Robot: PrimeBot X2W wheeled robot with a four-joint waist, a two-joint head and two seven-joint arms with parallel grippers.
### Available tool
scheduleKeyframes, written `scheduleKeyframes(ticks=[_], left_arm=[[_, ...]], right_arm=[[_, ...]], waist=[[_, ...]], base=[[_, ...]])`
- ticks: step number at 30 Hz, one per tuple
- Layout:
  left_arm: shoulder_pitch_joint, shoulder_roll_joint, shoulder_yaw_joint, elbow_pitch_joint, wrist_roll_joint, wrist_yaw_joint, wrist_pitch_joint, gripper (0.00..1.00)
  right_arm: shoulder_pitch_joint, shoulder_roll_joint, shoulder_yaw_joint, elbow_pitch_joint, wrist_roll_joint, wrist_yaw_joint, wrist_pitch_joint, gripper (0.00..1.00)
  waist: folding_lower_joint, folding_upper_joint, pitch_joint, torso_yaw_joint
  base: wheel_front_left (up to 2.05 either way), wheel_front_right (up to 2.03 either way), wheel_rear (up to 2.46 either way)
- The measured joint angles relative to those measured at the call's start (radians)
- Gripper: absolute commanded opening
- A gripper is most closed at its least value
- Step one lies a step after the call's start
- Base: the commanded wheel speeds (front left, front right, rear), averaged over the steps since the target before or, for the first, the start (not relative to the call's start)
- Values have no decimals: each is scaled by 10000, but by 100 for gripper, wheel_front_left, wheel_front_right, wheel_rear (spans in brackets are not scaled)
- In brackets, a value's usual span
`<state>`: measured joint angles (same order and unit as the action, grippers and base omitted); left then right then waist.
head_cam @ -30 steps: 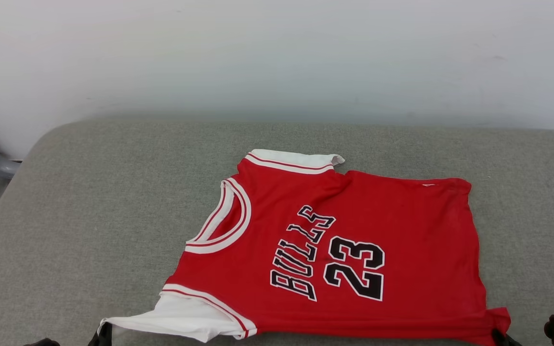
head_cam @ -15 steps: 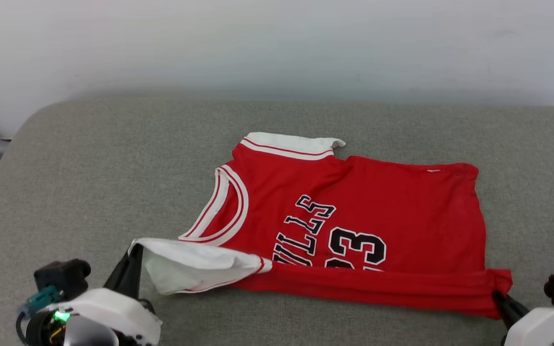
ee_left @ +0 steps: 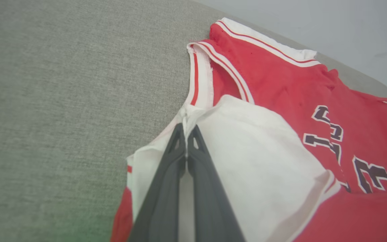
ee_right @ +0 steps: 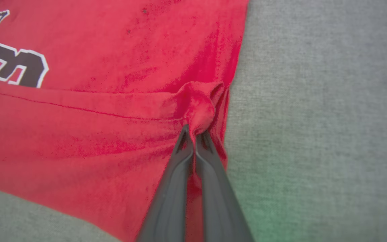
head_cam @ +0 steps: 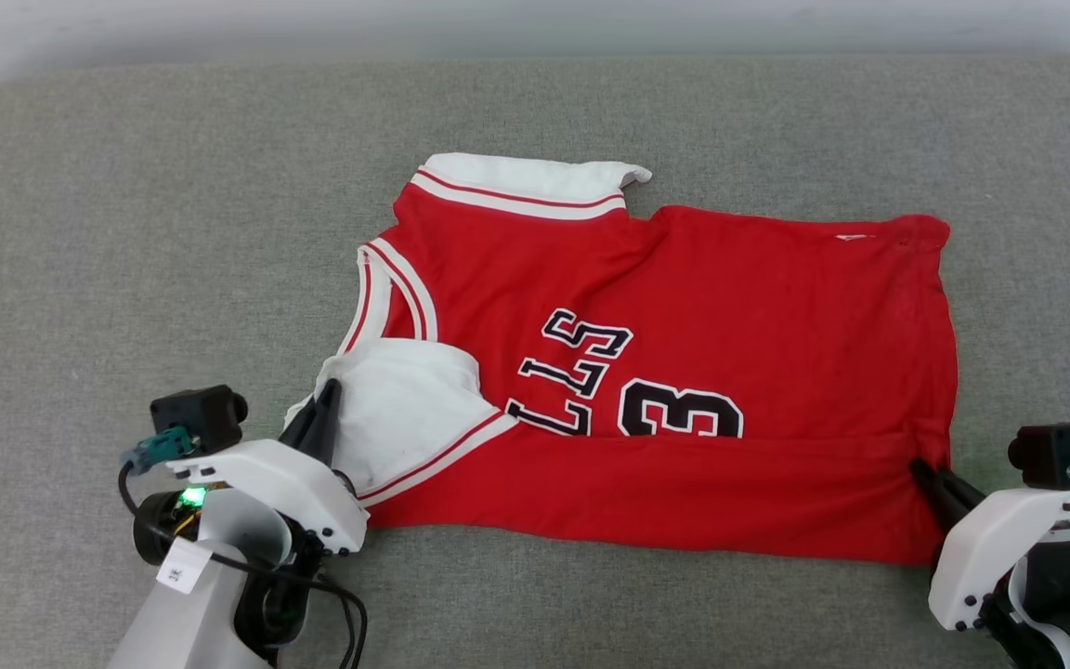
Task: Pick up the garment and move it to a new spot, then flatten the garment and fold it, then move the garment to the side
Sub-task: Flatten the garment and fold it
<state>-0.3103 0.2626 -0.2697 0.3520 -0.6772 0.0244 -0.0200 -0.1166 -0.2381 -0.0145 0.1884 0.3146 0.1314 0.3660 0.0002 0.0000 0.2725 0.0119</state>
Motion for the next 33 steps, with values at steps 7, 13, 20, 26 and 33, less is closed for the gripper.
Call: scheduleKeyframes(ticks=[7,13,20,26,33], left_arm=[[-466,-128,-48,991,-127,-205,-86,100],[-478,100,-8,1174,-71,-203,-222,100],[-421,886,215,566,-351,6,1053,100],[-253,1820,174,-454,-1003,228,3760,100],[219,2500,-42,-1620,-1720,922,6606,100]], right_arm=[[-251,-52,222,403,290,2,-1325,100],[13,98,-13,257,512,-4,-2909,100],[498,399,-451,-336,234,-4,-3526,100],[875,840,-656,-936,-130,-4,-3453,100],[928,1151,-757,-1523,-497,-4,-3333,100]], waist=[[0,0,-10,30],[-1,0,-486,87],[-2,0,-1181,64],[-3,0,-1463,-116],[-4,0,-1183,-400]], base=[[0,0,0],[0,0,0],[0,0,0],[0,0,0],[0,0,0]])
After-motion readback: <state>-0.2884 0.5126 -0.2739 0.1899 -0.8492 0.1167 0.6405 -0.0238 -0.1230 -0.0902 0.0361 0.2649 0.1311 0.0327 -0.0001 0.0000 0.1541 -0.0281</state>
